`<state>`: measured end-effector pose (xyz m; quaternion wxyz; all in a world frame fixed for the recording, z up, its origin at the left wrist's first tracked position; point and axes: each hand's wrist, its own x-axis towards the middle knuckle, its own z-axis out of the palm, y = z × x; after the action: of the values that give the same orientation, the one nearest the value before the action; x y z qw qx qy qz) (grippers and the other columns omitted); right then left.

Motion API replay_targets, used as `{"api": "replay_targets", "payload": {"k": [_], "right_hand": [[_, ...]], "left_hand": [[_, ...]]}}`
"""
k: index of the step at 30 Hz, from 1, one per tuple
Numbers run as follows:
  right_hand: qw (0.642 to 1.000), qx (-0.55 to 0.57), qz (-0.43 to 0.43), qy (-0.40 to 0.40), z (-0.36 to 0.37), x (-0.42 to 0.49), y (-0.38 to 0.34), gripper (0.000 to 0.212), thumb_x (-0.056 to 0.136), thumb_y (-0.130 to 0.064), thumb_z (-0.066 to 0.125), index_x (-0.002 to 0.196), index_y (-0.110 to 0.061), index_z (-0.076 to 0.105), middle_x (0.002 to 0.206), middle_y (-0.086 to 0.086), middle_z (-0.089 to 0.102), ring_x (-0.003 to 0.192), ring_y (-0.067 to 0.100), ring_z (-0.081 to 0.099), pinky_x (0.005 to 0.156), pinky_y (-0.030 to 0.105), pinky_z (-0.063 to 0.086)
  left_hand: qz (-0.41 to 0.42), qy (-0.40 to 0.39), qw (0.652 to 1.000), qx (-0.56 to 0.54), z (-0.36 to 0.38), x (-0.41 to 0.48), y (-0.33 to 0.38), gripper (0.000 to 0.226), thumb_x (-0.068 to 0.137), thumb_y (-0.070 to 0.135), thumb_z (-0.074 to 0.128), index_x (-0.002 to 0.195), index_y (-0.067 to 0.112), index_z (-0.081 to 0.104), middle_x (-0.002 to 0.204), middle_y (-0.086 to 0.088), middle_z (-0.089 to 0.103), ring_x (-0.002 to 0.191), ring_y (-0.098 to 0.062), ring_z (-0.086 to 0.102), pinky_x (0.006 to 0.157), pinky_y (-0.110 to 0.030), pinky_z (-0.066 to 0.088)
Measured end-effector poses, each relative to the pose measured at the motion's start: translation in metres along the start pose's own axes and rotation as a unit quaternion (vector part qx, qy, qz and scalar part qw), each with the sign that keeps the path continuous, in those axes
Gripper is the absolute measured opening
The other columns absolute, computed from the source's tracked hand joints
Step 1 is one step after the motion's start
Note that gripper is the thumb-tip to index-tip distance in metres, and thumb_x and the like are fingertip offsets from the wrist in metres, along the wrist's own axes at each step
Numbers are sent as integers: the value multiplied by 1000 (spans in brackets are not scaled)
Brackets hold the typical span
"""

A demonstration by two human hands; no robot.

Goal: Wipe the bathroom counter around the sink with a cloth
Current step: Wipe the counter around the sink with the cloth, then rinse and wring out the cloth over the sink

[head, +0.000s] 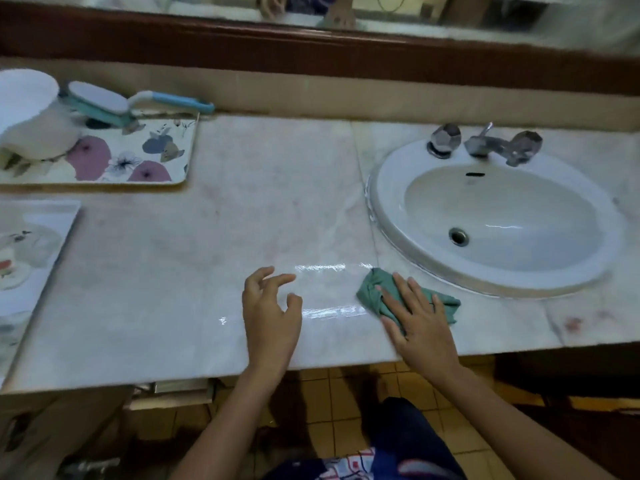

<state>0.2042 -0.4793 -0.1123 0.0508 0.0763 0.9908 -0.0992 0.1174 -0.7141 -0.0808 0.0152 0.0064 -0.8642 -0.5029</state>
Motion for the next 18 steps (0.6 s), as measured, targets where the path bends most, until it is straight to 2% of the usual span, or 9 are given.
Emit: {"api": "replay_targets", "payload": {"k": [4, 6, 8, 11, 12, 13, 14, 16, 18], "right_hand": [[992, 97, -27, 80, -17, -5, 39, 46, 90, -25, 47, 136, -26, 52, 143, -4, 46, 133, 19, 43, 107, 50, 32], [981, 160, -14, 110, -31, 1, 49, 38, 85, -15, 60, 123, -19, 65, 126, 0, 64, 116, 20, 60, 96, 35, 44], [962, 260, 38, 77, -50, 13, 58, 32, 89, -12, 63, 120, -19, 67, 115, -2, 69, 105, 17, 63, 86, 21, 42], [902, 423, 82, -27, -93, 28, 81, 23, 95, -13, 55, 113, -20, 68, 106, -1, 70, 101, 17, 62, 83, 24, 44], [864, 491, 86, -67, -106, 33, 88, 21, 97, -13, 53, 111, -15, 68, 103, 6, 70, 99, 21, 63, 83, 29, 48], [805, 574, 97, -112, -118, 37, 99, 22, 97, -14, 52, 112, -8, 67, 104, 14, 70, 99, 26, 64, 85, 35, 50], [722, 661, 120, -166, -129, 40, 110, 24, 96, -14, 53, 113, -2, 64, 105, 20, 68, 100, 31, 64, 86, 41, 51], [563, 762, 175, -268, -152, 47, 130, 26, 86, -16, 58, 106, 0, 64, 94, 21, 65, 87, 32, 63, 76, 40, 53], [512, 765, 198, -338, -167, 58, 150, 21, 75, -20, 50, 85, -5, 62, 73, 16, 56, 61, 27, 57, 55, 30, 47]], "left_hand": [[40, -76, 996, 24, 29, -14, 18, 28, 86, 5, 60, 103, 26, 68, 120, 12, 51, 111, -4, 50, 77, 5, 28], [97, -114, 988, 46, 47, -18, 31, 29, 86, 8, 58, 106, 27, 66, 115, 16, 53, 108, -3, 52, 84, -2, 35], [175, -144, 971, 82, 66, -20, 47, 34, 83, 15, 57, 115, 26, 63, 121, 14, 53, 113, -3, 48, 93, -20, 44], [377, -170, 895, 169, 100, -17, 80, 62, 74, 17, 65, 134, 22, 51, 145, -3, 45, 130, -18, 43, 95, -34, 45], [449, -185, 852, 197, 111, -13, 89, 73, 70, 15, 66, 139, 20, 45, 151, -8, 39, 137, -25, 39, 97, -37, 42], [508, -199, 807, 227, 123, -8, 100, 82, 67, 13, 66, 144, 20, 39, 155, -11, 33, 142, -29, 33, 99, -39, 38], [550, -202, 768, 258, 135, -2, 112, 88, 66, 13, 65, 148, 19, 33, 158, -10, 28, 146, -31, 27, 101, -40, 34], [594, -179, 728, 292, 159, 13, 136, 96, 67, 12, 63, 152, 19, 21, 158, -8, 28, 147, -32, 24, 105, -44, 30], [627, -139, 717, 269, 186, 25, 159, 90, 72, 12, 63, 151, 19, 20, 145, -11, 46, 138, -32, 40, 102, -48, 35]]}}
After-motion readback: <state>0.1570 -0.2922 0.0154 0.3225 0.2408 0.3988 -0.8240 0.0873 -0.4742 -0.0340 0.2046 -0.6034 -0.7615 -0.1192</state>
